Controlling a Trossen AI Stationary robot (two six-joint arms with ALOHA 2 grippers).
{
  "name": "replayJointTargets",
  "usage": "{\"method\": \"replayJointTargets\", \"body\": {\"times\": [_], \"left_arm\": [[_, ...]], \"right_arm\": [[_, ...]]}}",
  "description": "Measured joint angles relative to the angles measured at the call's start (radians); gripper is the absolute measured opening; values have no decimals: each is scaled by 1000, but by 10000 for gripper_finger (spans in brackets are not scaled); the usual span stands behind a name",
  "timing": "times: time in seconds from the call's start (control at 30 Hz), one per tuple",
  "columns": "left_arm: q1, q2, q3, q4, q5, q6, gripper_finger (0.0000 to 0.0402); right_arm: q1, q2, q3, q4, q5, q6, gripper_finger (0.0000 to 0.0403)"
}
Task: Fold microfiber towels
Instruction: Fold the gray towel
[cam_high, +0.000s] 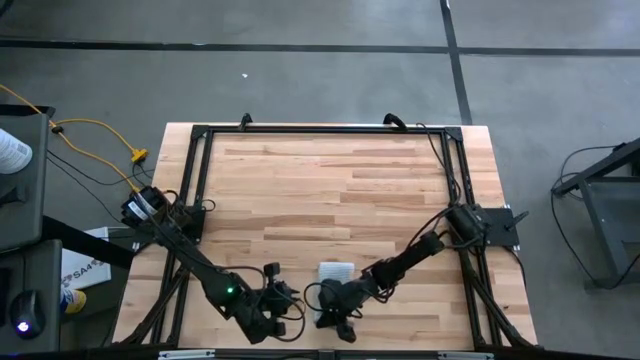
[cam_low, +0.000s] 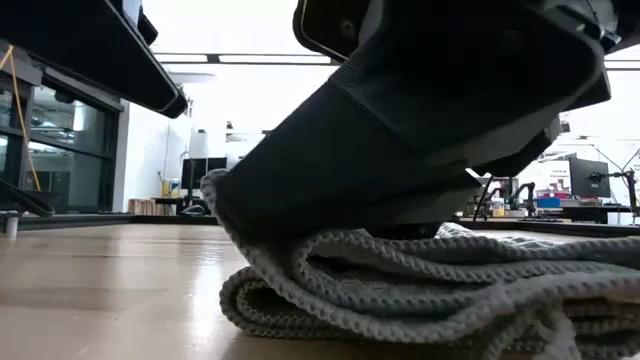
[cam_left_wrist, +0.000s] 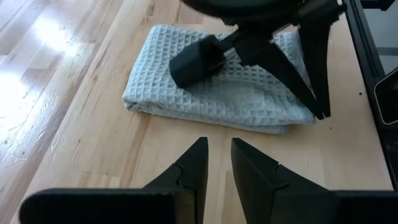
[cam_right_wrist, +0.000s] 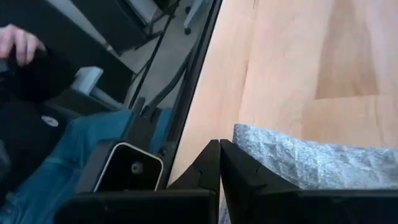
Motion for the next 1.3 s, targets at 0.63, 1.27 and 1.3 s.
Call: {"method": "replayJointTargets", "body": {"times": [0.63, 1.27, 1.3], "left_arm": [[1, 0, 0, 7, 0, 3, 69], [1, 0, 0, 7, 0, 25, 69], [1, 0, 0, 7, -1, 33, 69]], "right_arm": [[21, -97, 22, -231, 138, -126, 2], [29, -135, 21, -246, 204, -202, 2], [33, -157, 22, -264, 221, -213, 2]]}}
